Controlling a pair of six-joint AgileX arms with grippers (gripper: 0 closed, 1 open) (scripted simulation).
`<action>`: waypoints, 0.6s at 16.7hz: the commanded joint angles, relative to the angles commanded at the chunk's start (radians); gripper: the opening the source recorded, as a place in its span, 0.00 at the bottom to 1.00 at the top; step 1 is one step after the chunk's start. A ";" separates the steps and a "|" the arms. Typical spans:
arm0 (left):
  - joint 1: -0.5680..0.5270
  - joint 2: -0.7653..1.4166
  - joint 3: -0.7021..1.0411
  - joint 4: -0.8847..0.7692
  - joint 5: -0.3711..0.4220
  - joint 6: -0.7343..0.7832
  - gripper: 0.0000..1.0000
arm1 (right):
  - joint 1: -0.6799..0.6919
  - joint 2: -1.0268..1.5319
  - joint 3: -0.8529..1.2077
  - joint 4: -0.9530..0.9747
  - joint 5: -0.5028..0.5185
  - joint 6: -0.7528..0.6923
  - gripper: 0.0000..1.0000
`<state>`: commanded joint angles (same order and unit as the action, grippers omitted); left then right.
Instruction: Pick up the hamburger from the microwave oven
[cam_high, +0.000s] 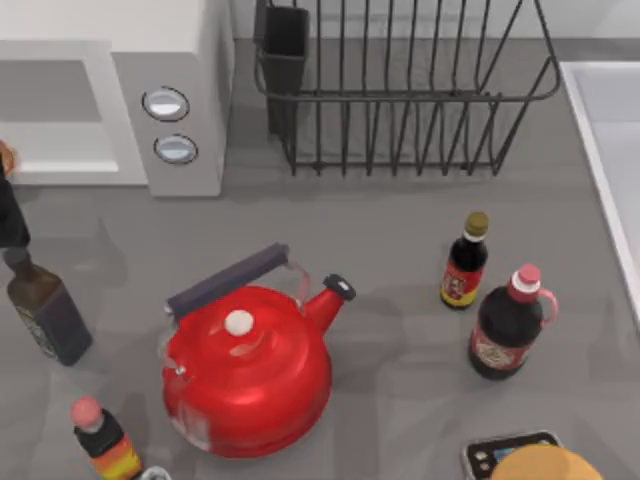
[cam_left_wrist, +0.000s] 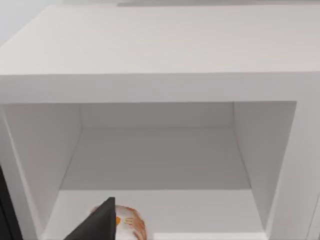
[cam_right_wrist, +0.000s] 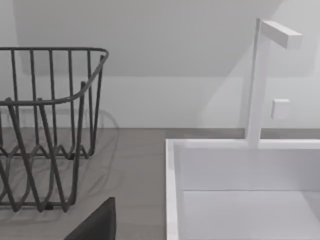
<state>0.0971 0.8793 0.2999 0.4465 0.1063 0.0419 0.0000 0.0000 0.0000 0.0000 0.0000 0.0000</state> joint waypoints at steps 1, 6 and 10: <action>0.011 0.102 0.035 0.052 0.012 0.005 1.00 | 0.000 0.000 0.000 0.000 0.000 0.000 1.00; 0.069 0.621 0.212 0.315 0.075 0.030 1.00 | 0.000 0.000 0.000 0.000 0.000 0.000 1.00; 0.111 1.006 0.344 0.511 0.122 0.048 1.00 | 0.000 0.000 0.000 0.000 0.000 0.000 1.00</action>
<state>0.2082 1.8856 0.6436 0.9578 0.2281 0.0898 0.0000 0.0000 0.0000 0.0000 0.0000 0.0000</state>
